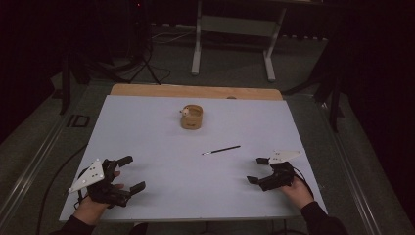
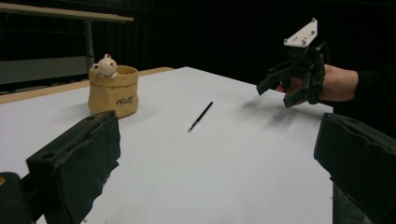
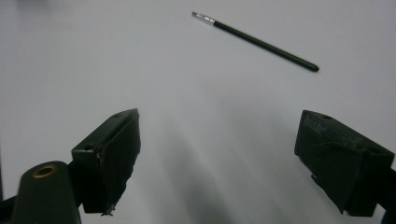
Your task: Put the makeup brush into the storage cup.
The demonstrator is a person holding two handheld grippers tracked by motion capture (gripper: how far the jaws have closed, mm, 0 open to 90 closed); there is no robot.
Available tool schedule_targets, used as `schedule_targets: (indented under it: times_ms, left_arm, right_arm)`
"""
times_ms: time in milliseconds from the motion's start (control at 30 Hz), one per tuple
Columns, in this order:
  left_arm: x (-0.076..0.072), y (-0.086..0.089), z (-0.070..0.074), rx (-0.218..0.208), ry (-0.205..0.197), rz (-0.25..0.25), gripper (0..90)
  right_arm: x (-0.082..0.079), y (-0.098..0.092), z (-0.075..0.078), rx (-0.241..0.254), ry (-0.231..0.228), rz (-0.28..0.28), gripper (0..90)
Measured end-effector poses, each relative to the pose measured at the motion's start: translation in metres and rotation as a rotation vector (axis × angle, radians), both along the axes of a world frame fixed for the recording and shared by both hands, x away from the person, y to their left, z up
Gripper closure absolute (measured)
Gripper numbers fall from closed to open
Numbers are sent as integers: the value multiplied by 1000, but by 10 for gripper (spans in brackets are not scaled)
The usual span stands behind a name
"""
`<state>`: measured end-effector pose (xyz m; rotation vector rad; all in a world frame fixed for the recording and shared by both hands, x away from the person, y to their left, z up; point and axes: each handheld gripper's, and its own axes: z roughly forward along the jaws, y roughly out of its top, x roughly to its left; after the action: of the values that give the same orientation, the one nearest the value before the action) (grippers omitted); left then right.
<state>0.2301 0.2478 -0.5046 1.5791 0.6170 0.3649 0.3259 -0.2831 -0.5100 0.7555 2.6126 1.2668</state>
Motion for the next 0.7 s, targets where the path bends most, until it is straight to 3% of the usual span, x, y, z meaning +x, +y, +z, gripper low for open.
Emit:
schedule_targets:
  times_ms: [333,500,700]
  left_arm:
    - [0,0,0,4,1,-2,10]
    - [0,-1,0,9,-2,-8,10]
    - [0,-1,1,11,-2,-13,10]
  right_arm:
    - [18,11,0,-69,98,94,142]
    - [27,14,4,-77,84,96,140]
    - [41,16,18,-99,113,112,141]
